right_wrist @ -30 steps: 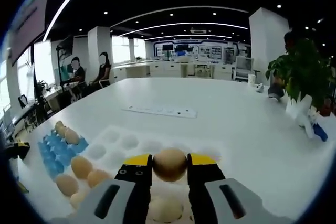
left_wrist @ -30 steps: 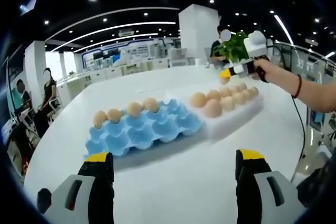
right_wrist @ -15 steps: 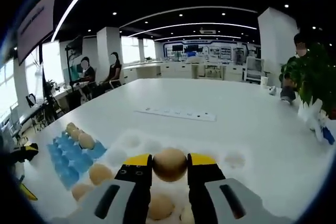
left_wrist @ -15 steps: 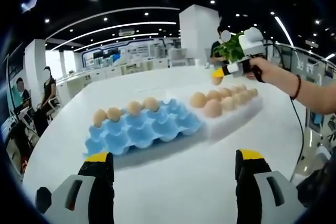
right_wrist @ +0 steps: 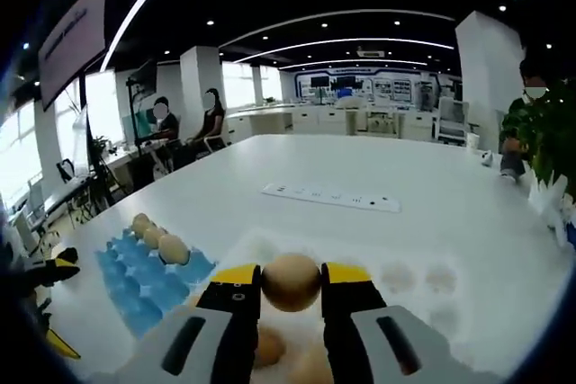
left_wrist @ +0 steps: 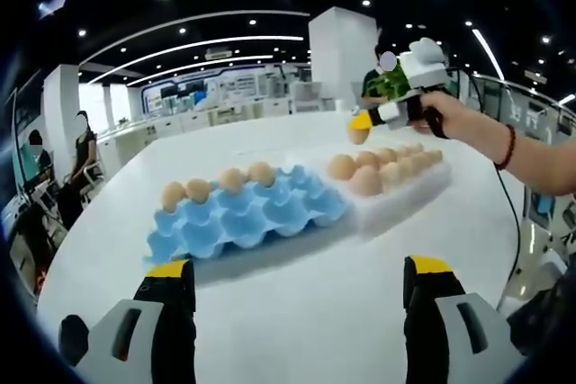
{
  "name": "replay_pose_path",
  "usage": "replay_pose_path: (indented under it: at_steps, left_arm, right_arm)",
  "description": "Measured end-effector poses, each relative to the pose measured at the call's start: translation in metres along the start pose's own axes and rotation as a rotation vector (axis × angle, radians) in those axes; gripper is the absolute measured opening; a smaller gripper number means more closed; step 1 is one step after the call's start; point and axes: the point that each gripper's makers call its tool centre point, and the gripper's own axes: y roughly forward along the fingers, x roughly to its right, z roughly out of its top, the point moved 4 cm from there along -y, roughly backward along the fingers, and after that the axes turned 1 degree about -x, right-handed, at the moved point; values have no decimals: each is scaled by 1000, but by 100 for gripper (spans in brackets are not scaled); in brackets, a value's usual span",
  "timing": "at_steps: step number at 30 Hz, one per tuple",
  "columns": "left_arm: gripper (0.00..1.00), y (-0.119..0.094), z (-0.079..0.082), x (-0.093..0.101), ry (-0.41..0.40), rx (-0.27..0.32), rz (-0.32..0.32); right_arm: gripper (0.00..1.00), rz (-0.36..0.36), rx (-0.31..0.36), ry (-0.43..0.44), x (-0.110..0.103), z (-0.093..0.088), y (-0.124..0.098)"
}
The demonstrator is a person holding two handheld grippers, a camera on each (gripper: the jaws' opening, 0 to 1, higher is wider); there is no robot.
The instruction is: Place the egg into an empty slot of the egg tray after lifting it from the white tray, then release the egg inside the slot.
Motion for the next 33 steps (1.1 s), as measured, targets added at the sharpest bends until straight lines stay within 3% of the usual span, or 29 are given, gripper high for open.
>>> replay_pose_path:
  at_steps: [5,15,20,33]
  left_arm:
    - [98,1,1,1,-1,3,-2]
    - [98,2,5,0,8,6,-10]
    - [98,0,5,1,9,8,-15]
    - [98,-3,8,1,19,5,-17]
  right_arm:
    - [27,19,-14,-7,-8,-1,8]
    - [27,146,7,4,-38,1,21]
    - [27,163,-2,-18,-47,1,25]
    - [27,212,-15,24,-67,-2,45]
